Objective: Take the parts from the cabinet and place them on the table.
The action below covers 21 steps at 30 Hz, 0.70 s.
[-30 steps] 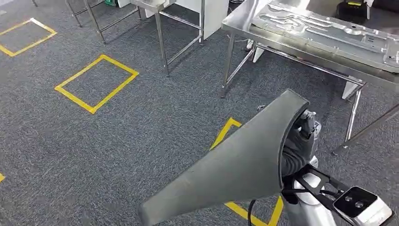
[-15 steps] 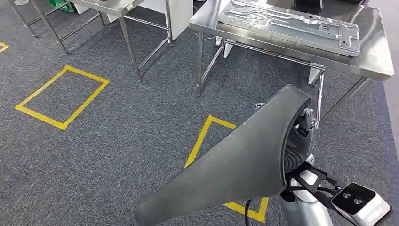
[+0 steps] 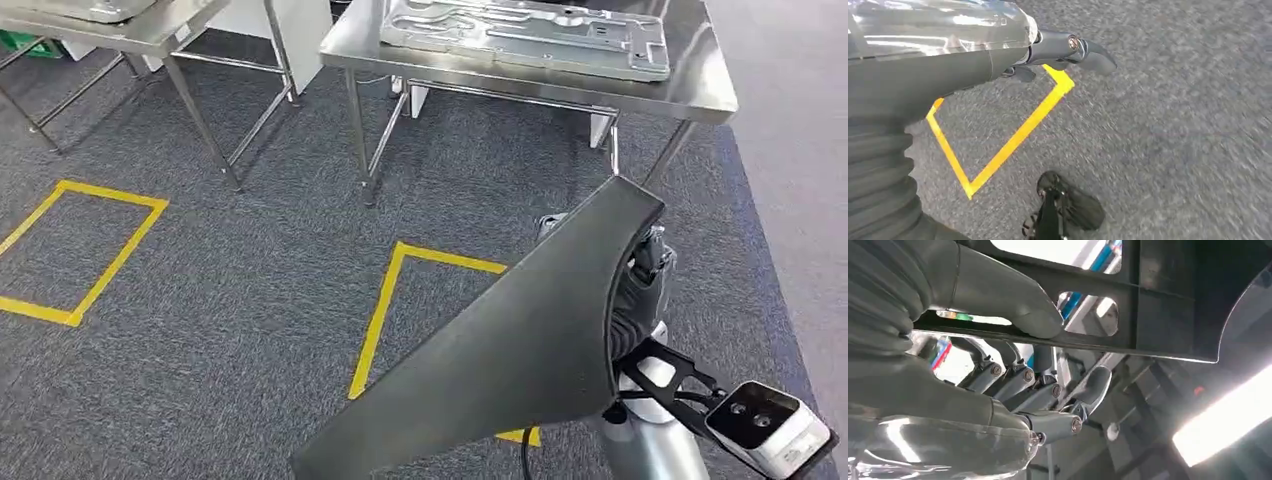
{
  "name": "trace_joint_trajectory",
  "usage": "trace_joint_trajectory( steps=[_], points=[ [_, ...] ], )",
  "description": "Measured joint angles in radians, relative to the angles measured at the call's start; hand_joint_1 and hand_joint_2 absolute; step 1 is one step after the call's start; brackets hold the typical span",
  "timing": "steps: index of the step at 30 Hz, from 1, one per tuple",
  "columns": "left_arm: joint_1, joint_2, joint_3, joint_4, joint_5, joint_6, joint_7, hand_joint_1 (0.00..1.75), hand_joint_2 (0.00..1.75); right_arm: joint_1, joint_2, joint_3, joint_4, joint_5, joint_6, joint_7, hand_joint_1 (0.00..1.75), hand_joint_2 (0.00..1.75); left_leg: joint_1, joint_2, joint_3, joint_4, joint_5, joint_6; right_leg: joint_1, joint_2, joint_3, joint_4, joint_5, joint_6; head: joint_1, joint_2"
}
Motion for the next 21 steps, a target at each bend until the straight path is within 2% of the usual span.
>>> trace_joint_trajectory(
  steps=[1,2,3,4,5,6,8,9,10,13,14,15,16,17,18,19,20,21],
  points=[
    [0.002,-0.001,0.000,0.000,0.000,-0.002,-0.001,0.00,1.75,-0.002,0.002,0.000,0.002,0.000,0.002,0.000,1.75,1.75,0.001,-0.035,-0.030,0.065,-0.038,-0.001,-0.001,0.007,0.000,0.000,0.000,-0.005,0.000,0.000],
    [0.006,0.000,0.001,0.000,0.000,-0.003,-0.003,0.00,1.75,-0.001,0.005,0.000,0.003,0.000,0.003,0.000,1.75,1.75,0.002,-0.053,-0.070,0.147,-0.077,-0.003,-0.001,0.014,0.000,0.000,0.000,-0.009,0.000,0.000],
    [0.006,0.001,0.001,0.000,0.000,-0.005,-0.003,0.00,1.75,-0.001,0.006,0.000,0.005,0.001,0.002,0.000,1.75,1.75,0.001,-0.061,-0.116,0.234,-0.110,-0.005,0.001,0.028,0.000,0.001,-0.001,-0.010,0.000,0.000],
    [0.008,0.002,0.001,0.000,-0.002,-0.009,-0.003,0.00,1.75,0.001,0.006,0.000,0.006,0.006,0.001,0.000,1.75,1.75,0.001,-0.063,-0.151,0.293,-0.120,-0.007,0.002,0.038,0.000,0.002,-0.002,-0.011,0.000,0.000],
    [0.008,0.001,0.001,0.000,-0.002,-0.013,-0.003,0.00,1.75,0.002,0.006,0.000,0.006,0.009,0.000,0.000,1.75,1.75,0.001,-0.063,-0.163,0.299,-0.105,-0.006,0.002,0.046,0.002,0.003,-0.003,-0.011,0.000,0.000],
    [0.008,0.001,0.001,0.000,-0.003,-0.016,-0.003,0.00,1.75,0.003,0.006,0.000,0.006,0.010,0.000,0.000,1.75,1.75,0.001,-0.063,-0.149,0.249,-0.062,-0.003,0.003,0.055,0.005,0.004,-0.005,-0.010,0.000,0.000],
    [0.007,0.003,0.001,0.000,-0.003,-0.021,-0.003,0.00,1.75,0.003,0.006,0.000,0.006,0.011,-0.002,0.000,1.75,1.75,0.001,-0.065,-0.076,0.074,0.041,0.003,0.004,0.065,0.015,0.007,-0.012,-0.005,0.000,0.000],
    [0.007,0.005,0.001,0.000,-0.005,-0.024,-0.003,0.00,1.75,0.003,0.006,0.000,0.006,0.014,-0.002,0.000,1.75,1.75,0.001,-0.073,-0.046,-0.003,0.065,0.011,0.003,0.068,0.016,0.008,-0.015,-0.001,0.000,0.000],
    [0.004,0.006,0.001,0.000,-0.006,-0.028,-0.003,0.00,1.75,0.003,0.006,0.000,0.006,0.018,-0.003,0.000,1.75,1.75,-0.005,-0.076,-0.037,-0.020,0.054,0.016,0.010,0.072,0.012,0.015,-0.018,0.005,0.000,0.000],
    [0.003,0.006,0.001,0.000,-0.013,-0.037,-0.003,0.00,1.75,0.008,0.006,0.000,-0.001,0.022,-0.003,0.000,1.75,1.75,-0.007,-0.076,-0.041,-0.016,0.057,0.032,0.004,0.075,0.009,0.010,-0.015,0.021,0.000,0.000],
    [0.003,0.006,0.001,0.000,-0.013,-0.039,-0.003,0.00,1.75,0.008,0.006,0.000,-0.005,0.022,-0.003,0.000,1.75,1.75,-0.002,-0.073,-0.037,-0.026,0.063,0.040,0.008,0.074,0.010,0.012,-0.019,0.028,0.000,0.000],
    [0.002,0.006,0.001,0.000,-0.014,-0.042,-0.003,0.00,1.75,0.009,0.006,-0.001,-0.010,0.022,-0.003,0.000,1.75,1.75,0.000,-0.069,-0.034,-0.030,0.066,0.045,0.004,0.059,0.005,0.030,-0.034,0.033,0.000,0.000],
    [0.001,0.006,0.001,0.000,-0.015,-0.044,-0.003,0.00,1.75,0.007,0.006,-0.002,-0.011,0.023,-0.003,0.000,1.75,1.75,0.000,-0.068,-0.034,-0.030,0.065,0.051,0.004,0.045,-0.017,0.078,-0.066,0.039,0.000,0.000],
    [0.002,0.007,0.001,0.000,-0.015,-0.047,-0.001,0.00,1.75,0.008,0.006,-0.002,-0.011,0.023,-0.003,0.000,1.75,1.75,0.000,-0.067,-0.035,-0.030,0.065,0.052,0.000,0.040,-0.054,0.154,-0.107,0.045,0.000,0.000],
    [0.003,0.007,0.001,0.000,-0.015,-0.047,0.001,0.00,1.75,0.012,0.006,-0.002,-0.011,0.023,-0.002,0.000,1.75,1.75,-0.001,-0.065,-0.036,-0.030,0.064,0.053,-0.003,0.038,-0.096,0.238,-0.143,0.050,0.000,0.000],
    [0.003,0.007,0.001,0.000,-0.015,-0.050,0.002,0.00,1.75,0.015,0.006,-0.002,-0.011,0.023,-0.002,0.000,1.75,1.75,-0.001,-0.062,-0.037,-0.029,0.064,0.053,-0.006,0.038,-0.136,0.314,-0.166,0.053,0.000,0.000],
    [0.004,0.007,0.001,0.000,-0.015,-0.050,0.003,0.00,1.75,0.016,0.006,-0.002,-0.011,0.024,-0.002,0.000,1.75,1.75,-0.001,-0.061,-0.037,-0.029,0.063,0.052,-0.008,0.038,-0.151,0.336,-0.160,0.056,0.000,0.000],
    [0.004,0.007,0.001,0.000,-0.016,-0.053,0.003,0.00,1.75,0.016,0.006,-0.002,-0.011,0.024,-0.002,0.000,1.75,1.75,-0.001,-0.060,-0.035,-0.029,0.062,0.050,-0.011,0.036,-0.137,0.304,-0.130,0.057,0.000,0.000]
  ],
)
